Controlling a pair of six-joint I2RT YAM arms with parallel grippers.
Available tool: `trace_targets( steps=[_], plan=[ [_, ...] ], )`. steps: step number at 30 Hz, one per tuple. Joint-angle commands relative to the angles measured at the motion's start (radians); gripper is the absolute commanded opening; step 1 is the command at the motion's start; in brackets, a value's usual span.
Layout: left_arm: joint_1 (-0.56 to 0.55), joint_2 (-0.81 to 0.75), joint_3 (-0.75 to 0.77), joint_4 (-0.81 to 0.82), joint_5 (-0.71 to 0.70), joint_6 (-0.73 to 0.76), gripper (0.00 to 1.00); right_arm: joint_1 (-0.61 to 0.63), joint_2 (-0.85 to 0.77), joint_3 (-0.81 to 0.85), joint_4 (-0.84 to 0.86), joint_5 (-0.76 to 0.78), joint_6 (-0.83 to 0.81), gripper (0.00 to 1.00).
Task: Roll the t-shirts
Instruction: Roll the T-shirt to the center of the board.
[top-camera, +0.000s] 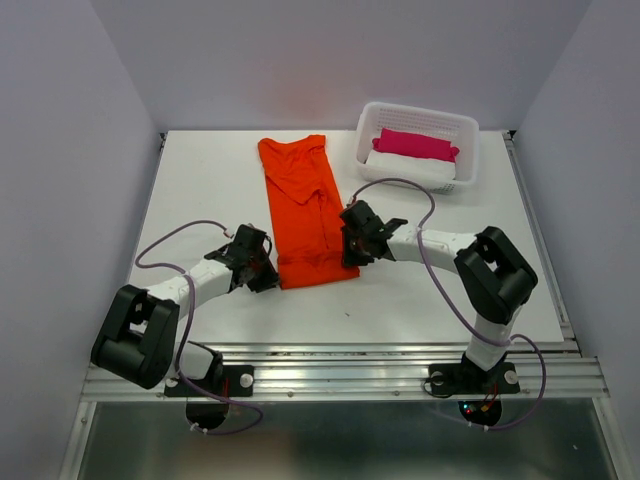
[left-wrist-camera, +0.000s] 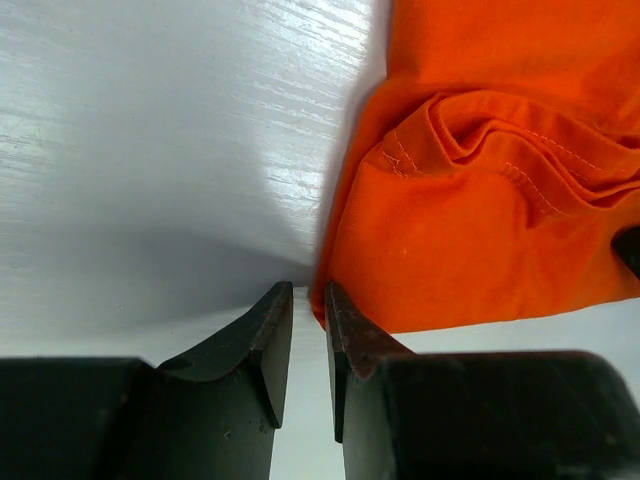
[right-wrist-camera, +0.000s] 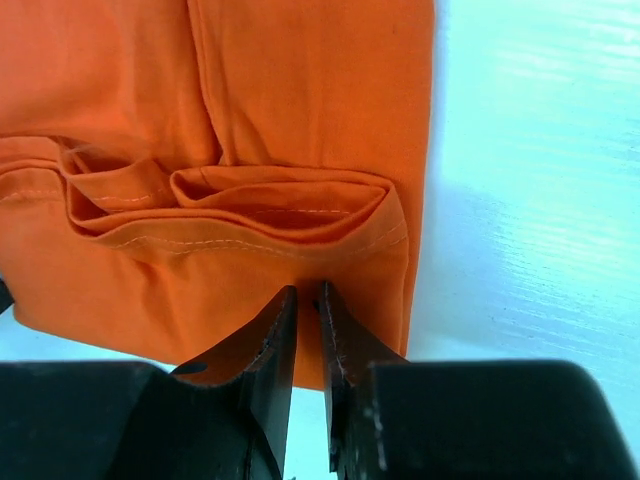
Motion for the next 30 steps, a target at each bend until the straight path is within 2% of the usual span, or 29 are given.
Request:
trace_targets(
  steps=[1, 5, 9, 12, 16, 19, 23, 30],
  plan=[
    [-0.008, -0.020, 0.020, -0.069, -0.038, 0.014, 0.31, 0.001, 0.025, -0.016, -0.011, 0.013, -0.010, 0.21],
    [-0.008, -0.082, 0.040, -0.082, -0.039, 0.008, 0.34, 0.001, -0.006, -0.019, -0.027, 0.035, -0.013, 0.21],
    [-0.007, -0.125, 0.054, -0.101, -0.030, -0.003, 0.48, 0.001, -0.093, -0.044, -0.027, 0.090, -0.010, 0.24],
    [-0.014, -0.152, 0.044, -0.104, -0.026, -0.024, 0.54, -0.008, -0.161, -0.074, -0.027, 0.116, 0.011, 0.37],
    [-0.025, -0.169, 0.017, -0.066, -0.013, -0.049, 0.58, -0.043, -0.218, -0.123, -0.019, 0.082, 0.042, 0.44],
    [-0.031, -0.146, 0.004, -0.032, 0.016, -0.063, 0.59, -0.092, -0.244, -0.178, 0.016, -0.003, 0.070, 0.52],
    [-0.050, -0.114, -0.005, -0.003, 0.024, -0.075, 0.57, -0.134, -0.262, -0.261, 0.097, -0.146, 0.117, 0.57],
    [-0.051, -0.091, -0.032, 0.023, 0.014, -0.093, 0.50, -0.143, -0.228, -0.335, 0.226, -0.260, 0.194, 0.57]
  ],
)
